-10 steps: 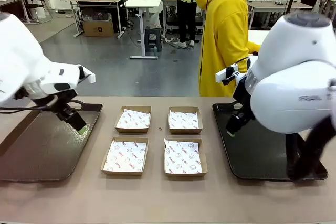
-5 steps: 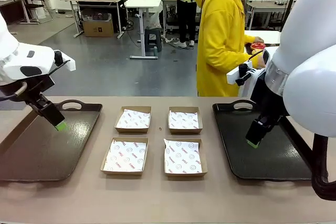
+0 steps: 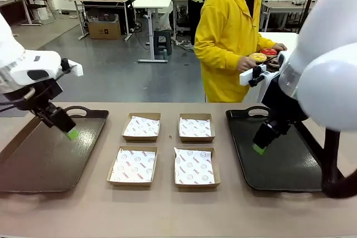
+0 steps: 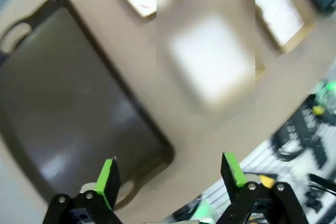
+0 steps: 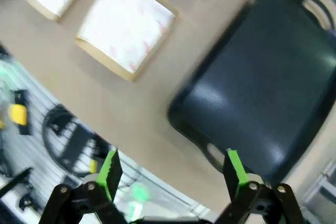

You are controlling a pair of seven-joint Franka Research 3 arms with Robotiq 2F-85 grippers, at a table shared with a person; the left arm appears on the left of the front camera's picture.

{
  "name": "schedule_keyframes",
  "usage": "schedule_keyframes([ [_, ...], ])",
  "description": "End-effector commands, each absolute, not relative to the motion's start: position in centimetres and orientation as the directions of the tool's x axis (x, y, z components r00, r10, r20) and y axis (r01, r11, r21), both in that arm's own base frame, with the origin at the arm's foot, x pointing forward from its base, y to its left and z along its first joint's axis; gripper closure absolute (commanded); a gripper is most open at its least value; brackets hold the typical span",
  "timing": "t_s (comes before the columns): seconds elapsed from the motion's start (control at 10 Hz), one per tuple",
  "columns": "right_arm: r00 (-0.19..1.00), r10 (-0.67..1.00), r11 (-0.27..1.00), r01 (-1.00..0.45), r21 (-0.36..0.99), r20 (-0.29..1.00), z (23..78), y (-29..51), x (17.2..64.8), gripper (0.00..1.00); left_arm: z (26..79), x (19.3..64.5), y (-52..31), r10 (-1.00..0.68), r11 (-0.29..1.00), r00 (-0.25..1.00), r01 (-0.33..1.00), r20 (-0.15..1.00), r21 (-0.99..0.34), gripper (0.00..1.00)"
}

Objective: Individually package the donuts and arrange them on the tray.
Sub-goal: Pick up one Paper togo box.

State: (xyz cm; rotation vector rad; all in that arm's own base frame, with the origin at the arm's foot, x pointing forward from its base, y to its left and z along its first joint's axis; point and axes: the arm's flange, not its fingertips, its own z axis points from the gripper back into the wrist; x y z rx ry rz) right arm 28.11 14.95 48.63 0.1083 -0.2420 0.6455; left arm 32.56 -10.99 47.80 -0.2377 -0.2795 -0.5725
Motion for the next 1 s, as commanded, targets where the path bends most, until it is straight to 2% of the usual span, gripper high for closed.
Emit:
schedule_keyframes([
  [0.0,0.862,0.357,0.677,-0.504,0.537,0.36,47.1,10.6,28.7,0.0,47.7,34.0,-8.2,-0.223,0.668,0.895,0.429,0.386,-0.608,0.0],
  [0.2,0.925,0.196,0.434,-0.38,0.817,0.326,45.1,5.7,29.3,0.0,47.5,34.5,-5.3,-0.076,0.475,0.938,0.333,0.339,-0.814,0.0],
  [0.4,0.957,0.091,0.215,-0.289,0.933,0.275,42.8,0.8,29.9,0.0,46.5,34.5,-1.9,0.045,0.298,0.961,0.247,0.273,-0.922,0.0],
  [0.7,0.972,-0.013,0.104,-0.234,0.967,0.236,41.0,-5.3,29.5,0.0,44.8,33.2,4.1,0.126,0.214,0.976,0.15,0.18,-0.965,0.0],
  [0.9,0.971,-0.079,0.097,-0.218,0.971,0.226,40.6,-8.9,28.3,0.0,43.4,32.1,7.9,0.14,0.199,0.984,0.077,0.106,-0.977,0.0],
])
